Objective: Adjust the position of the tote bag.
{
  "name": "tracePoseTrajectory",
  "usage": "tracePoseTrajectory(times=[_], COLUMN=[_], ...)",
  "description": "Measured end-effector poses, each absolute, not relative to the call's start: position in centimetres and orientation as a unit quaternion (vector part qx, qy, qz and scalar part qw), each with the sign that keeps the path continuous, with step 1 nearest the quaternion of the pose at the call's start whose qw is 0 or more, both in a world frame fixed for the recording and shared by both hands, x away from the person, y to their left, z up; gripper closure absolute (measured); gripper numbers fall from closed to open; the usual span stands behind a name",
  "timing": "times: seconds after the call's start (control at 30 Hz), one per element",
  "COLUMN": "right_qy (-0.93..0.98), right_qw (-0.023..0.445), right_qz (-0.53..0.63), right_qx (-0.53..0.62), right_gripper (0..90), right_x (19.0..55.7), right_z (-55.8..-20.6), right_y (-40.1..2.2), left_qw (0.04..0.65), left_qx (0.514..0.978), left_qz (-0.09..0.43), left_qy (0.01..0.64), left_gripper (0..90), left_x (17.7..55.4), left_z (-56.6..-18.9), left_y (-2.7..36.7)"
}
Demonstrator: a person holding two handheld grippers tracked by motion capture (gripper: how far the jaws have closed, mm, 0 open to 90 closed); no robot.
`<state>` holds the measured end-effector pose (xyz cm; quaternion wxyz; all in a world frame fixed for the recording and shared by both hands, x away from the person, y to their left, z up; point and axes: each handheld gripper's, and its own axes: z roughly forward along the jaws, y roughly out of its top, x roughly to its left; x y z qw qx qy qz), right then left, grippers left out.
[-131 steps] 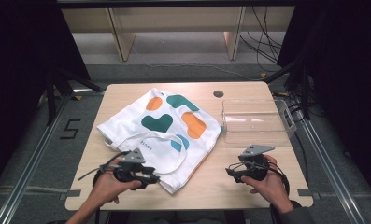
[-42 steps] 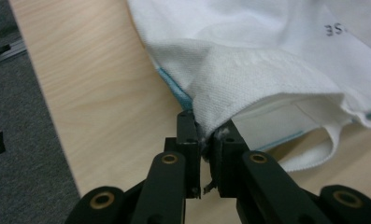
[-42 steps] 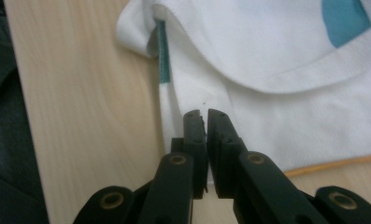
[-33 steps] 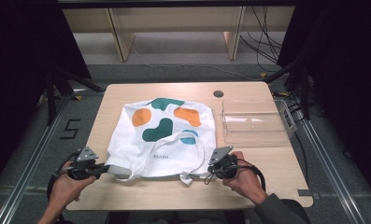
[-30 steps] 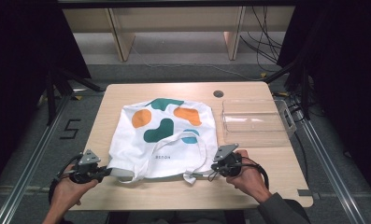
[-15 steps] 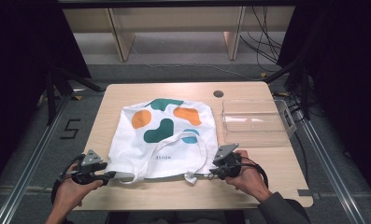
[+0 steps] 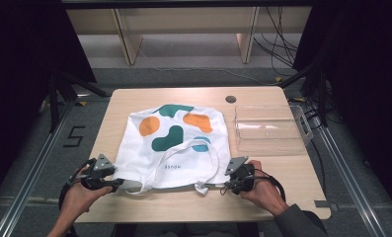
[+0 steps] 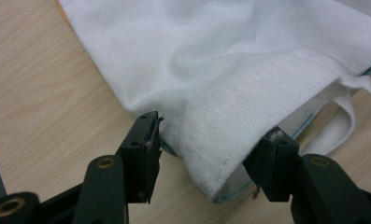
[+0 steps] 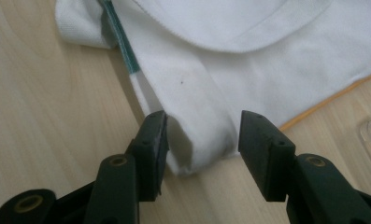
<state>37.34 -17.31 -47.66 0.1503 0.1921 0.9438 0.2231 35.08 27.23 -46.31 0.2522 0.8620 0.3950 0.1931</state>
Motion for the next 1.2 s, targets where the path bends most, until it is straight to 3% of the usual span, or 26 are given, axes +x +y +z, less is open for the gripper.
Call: tracePoseTrajectory(times=[0.27,0.6,0.9,1.0,1.13,1.2], right_qy=[0.941,0.937,0.935,0.932,0.931,0.93], right_qw=[0.174,0.153,0.149,0.147,0.143,0.138], right_qz=[0.218,0.223,0.229,0.232,0.231,0.237], right_qx=[0.192,0.223,0.224,0.237,0.244,0.245], right_gripper=[55.1,64.1,66.5,67.0,69.1,70.0], right_x=[38.3,39.8,40.0,39.9,40.0,40.2], right_z=[-47.8,-48.0,-48.0,-48.0,-48.0,-48.1], right_y=[-16.0,-15.9,-16.0,-16.1,-16.2,-16.4], left_qw=[0.249,0.246,0.235,0.23,0.224,0.223], left_qx=[0.862,0.856,0.866,0.868,0.871,0.875], left_qz=[0.187,0.187,0.193,0.187,0.194,0.189], left_qy=[0.399,0.414,0.396,0.397,0.392,0.385], left_gripper=[48.2,49.2,48.4,55.0,73.4,75.8], left_x=[35.2,35.1,36.5,37.3,37.8,37.9], left_z=[-46.5,-47.0,-46.8,-47.1,-47.5,-47.4], left_y=[27.5,27.8,26.9,27.2,27.7,27.8])
